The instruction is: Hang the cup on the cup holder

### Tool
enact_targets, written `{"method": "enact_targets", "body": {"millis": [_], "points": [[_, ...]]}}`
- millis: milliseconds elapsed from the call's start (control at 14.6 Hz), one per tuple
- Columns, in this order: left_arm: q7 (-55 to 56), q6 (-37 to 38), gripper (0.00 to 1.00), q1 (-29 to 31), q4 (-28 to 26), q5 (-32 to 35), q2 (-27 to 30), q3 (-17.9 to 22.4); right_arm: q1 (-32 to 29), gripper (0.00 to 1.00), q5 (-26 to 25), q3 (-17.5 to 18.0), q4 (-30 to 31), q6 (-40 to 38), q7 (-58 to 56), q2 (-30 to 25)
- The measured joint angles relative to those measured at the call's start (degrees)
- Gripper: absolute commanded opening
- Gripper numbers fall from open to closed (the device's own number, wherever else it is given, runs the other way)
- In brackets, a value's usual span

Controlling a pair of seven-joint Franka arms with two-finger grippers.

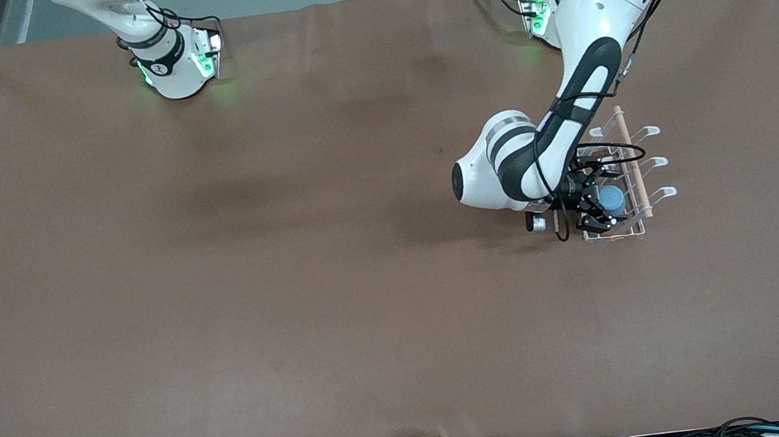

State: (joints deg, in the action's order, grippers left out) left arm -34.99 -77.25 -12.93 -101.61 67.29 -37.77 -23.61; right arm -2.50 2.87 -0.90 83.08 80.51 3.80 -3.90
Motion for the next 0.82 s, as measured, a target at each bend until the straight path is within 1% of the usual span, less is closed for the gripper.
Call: {"method": "enact_targets", "body": {"millis": [205, 342, 479, 615, 752, 821], "points": [[0.83, 3.61, 1.00, 0.08, 2.65, 0.11, 2.00, -0.07, 0.00, 1.00, 0.12, -0.07, 0.01, 0.00, 0.00, 0.00], [0.90, 5.42, 1.00, 0.18, 6.70, -1.03, 5.35, -0.12, 0.00, 1.00, 0.11, -0.07, 0.01, 0.00, 0.00, 0.00], [1.31, 5.69, 1.00, 0.96, 12.28, -5.01, 9.13, -0.12, 0.00, 1.00, 0.09, -0.06, 0.00, 0.07, 0.00, 0.00], [2.31, 5.68, 1.00, 2.97, 18.63, -10.32, 12.04, -0.08, 0.00, 1.00, -0.04, -0.04, 0.00, 0.20, 0.00, 0.00], [6.57, 5.61, 1.00, 4.64, 23.95, -15.13, 12.99, -0.08, 0.00, 1.00, -0.43, -0.03, 0.00, 0.26, 0.00, 0.00], [10.90, 5.55, 1.00, 4.84, 25.64, -17.21, 12.99, -0.12, 0.00, 1.00, -0.56, -0.03, 0.00, 0.37, 0.00, 0.00]]}}
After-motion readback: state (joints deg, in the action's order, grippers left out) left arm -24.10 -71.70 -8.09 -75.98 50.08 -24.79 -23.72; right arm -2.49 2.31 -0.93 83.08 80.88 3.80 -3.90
